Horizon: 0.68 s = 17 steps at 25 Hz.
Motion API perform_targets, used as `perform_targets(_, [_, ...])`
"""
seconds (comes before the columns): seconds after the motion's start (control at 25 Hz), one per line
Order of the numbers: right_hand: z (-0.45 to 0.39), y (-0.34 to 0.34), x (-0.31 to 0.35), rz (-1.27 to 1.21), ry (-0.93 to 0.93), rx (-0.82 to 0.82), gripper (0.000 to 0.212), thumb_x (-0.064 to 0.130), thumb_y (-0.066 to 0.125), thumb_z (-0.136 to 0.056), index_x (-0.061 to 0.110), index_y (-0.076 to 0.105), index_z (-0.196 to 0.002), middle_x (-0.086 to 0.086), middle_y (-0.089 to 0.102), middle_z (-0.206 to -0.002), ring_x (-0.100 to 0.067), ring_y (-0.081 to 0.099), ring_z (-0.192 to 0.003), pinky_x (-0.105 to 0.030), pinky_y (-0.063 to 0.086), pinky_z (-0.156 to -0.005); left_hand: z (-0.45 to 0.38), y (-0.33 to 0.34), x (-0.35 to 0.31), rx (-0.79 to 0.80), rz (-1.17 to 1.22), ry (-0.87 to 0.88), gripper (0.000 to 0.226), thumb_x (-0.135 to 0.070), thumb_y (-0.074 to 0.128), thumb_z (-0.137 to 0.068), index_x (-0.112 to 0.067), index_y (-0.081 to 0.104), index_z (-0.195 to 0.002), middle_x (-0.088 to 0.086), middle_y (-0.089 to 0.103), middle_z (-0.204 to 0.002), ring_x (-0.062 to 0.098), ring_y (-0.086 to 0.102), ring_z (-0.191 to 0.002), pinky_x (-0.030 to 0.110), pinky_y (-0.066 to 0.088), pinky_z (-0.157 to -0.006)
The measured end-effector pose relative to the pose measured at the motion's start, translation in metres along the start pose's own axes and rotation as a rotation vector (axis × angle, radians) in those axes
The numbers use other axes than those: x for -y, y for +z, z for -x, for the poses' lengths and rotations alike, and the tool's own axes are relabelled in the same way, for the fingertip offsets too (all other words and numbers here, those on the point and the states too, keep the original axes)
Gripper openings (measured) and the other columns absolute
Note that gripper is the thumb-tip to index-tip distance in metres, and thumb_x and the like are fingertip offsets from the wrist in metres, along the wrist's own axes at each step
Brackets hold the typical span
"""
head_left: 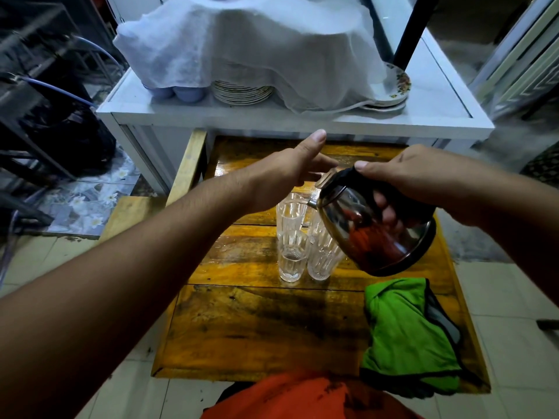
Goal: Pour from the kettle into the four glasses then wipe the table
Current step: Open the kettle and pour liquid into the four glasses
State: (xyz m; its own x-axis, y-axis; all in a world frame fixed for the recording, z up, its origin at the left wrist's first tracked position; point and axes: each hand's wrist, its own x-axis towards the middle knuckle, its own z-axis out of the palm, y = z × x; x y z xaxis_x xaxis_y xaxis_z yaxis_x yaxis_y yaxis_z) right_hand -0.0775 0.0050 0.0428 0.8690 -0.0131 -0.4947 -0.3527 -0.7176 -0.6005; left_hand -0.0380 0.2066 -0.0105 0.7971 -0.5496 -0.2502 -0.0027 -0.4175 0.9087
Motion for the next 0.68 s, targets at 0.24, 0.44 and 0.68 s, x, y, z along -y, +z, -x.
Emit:
perform_targets(0.24, [-0.013, -0.009, -0.009, 0.024, -0.029, -0.025, 0.056, 0.058, 0.058, -0.091, 0.008, 0.069, -0.068, -0.01, 0.071, -0.052, -0.018, 0.063, -0.04, -0.024, 0.047, -0.047, -0.006, 0.007, -0.009, -0.009, -0.017, -0.036, 0.07, -0.053, 0.005, -0.103, -0.016, 0.052, -0.14, 0.007, 0.05, -0.149, 0.019, 0.044, -0.138, 0.043, 0.027, -0.119])
perform_targets(0.44, [-0.022, -0.017, -0.015, 0.037, -0.062, -0.029, 0.054, 0.055, 0.058, -0.091, 0.008, 0.069, -0.068, -0.008, 0.071, -0.051, -0.016, 0.063, -0.041, -0.026, 0.048, -0.051, -0.012, 0.012, -0.015, -0.016, -0.022, -0.066, 0.069, -0.052, 0.005, -0.103, -0.016, 0.052, -0.14, 0.007, 0.049, -0.15, 0.019, 0.043, -0.138, 0.04, 0.027, -0.119])
perform_targets(0.68, [-0.033, -0.025, -0.023, 0.037, -0.104, -0.018, 0.052, 0.055, 0.06, -0.091, 0.007, 0.071, -0.072, -0.007, 0.072, -0.052, -0.017, 0.069, -0.048, -0.029, 0.05, -0.058, -0.017, 0.016, -0.017, -0.039, -0.032, -0.081, 0.071, -0.054, 0.006, -0.103, -0.016, 0.051, -0.142, 0.005, 0.051, -0.149, 0.016, 0.046, -0.136, 0.039, 0.029, -0.118])
